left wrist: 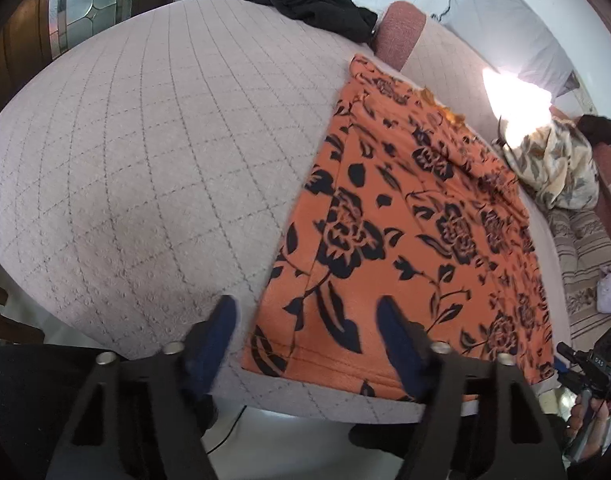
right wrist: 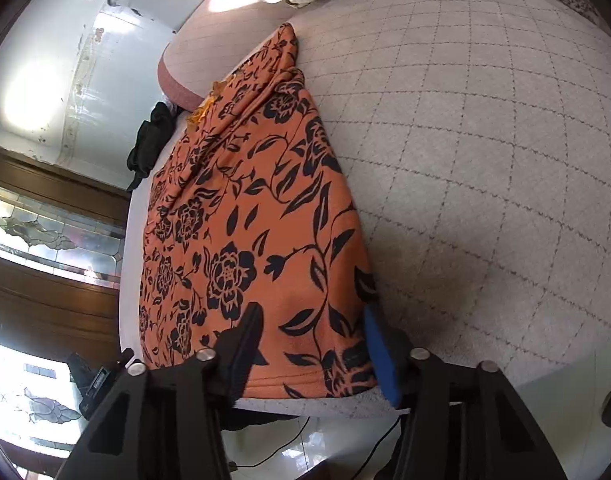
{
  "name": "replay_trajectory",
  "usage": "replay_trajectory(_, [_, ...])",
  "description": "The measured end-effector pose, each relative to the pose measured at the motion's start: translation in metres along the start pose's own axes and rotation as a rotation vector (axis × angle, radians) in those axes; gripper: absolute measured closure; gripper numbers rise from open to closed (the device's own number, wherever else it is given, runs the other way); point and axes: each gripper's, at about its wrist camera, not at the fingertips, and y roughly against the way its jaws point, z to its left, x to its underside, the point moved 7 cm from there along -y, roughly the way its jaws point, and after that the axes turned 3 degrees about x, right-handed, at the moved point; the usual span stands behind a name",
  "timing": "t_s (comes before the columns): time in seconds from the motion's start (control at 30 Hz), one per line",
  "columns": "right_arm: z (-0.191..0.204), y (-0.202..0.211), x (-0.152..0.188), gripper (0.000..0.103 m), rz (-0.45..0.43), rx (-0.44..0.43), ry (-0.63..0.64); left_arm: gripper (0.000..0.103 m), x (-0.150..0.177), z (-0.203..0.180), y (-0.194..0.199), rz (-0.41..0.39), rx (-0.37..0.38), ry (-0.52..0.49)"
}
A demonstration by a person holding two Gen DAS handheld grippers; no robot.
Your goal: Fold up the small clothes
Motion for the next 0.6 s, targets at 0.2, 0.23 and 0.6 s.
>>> replay_trajectory(0.2, [-0.0024, -0.0054, 0.0014, 0.056, 0.019, 0.034, 0.003, 0.041, 0.0031, 0.0067, -0.0032, 0.013, 0.000, 0.032])
replay_trajectory(0.23, [-0.0026, -0.0051, 0.0017, 0.056, 0.018, 0.035, 0.002, 0.040, 0.0031, 0.0065, -0.0027, 0.010, 0.000, 0.030])
replay_trajectory(0.6, [-0.0056, -0.0043, 0.0046, 0.059, 0.038, 0.043, 0.002, 0.063, 0.0063, 0.0022, -0.0103, 0.015, -0.083, -0.064])
